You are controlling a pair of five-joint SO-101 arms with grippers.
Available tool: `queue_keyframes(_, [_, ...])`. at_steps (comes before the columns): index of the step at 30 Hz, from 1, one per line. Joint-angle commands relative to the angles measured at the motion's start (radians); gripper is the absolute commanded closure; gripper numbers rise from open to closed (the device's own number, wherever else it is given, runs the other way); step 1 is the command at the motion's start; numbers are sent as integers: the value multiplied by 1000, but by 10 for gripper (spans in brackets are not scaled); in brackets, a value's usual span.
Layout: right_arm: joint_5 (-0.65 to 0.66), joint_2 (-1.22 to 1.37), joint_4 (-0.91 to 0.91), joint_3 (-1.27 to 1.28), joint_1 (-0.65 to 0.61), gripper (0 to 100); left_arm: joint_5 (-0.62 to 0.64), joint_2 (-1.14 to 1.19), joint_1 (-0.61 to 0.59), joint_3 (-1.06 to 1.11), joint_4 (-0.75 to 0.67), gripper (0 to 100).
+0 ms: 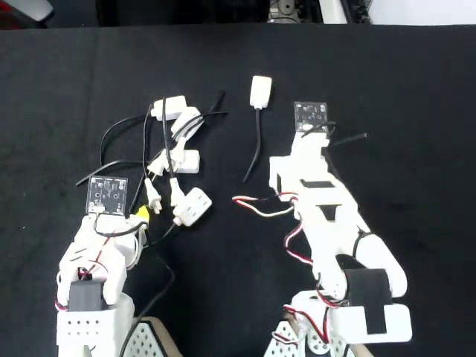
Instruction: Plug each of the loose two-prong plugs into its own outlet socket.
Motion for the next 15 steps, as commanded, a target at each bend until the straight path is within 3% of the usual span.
queue_keyframes(1, [41,-12,110,-24,-2,982,-9,-3,-8,15,2,812])
queue_keyframes(15, [63,-10,275,-68,0,982,-9,-3,-8,16,0,812])
